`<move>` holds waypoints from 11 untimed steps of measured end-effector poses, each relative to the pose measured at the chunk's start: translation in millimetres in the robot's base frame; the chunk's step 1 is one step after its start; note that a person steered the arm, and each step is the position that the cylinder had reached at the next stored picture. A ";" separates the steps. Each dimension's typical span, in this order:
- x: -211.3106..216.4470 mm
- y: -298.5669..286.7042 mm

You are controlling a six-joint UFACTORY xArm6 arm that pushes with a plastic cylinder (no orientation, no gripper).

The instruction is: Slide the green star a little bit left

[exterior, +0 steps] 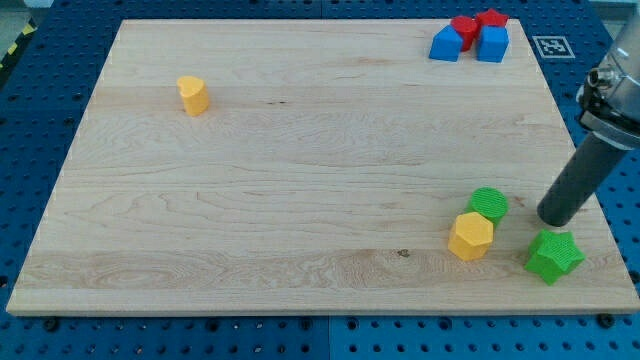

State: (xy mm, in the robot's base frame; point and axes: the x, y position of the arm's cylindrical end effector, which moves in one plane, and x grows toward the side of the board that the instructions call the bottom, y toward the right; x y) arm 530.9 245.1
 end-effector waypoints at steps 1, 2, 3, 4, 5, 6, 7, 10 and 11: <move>8.9 22.2; 30.8 37.5; 63.9 35.3; 79.0 21.7; 78.9 21.4; 78.0 -4.8; 78.1 -34.7; 58.5 -65.0; 58.5 -68.3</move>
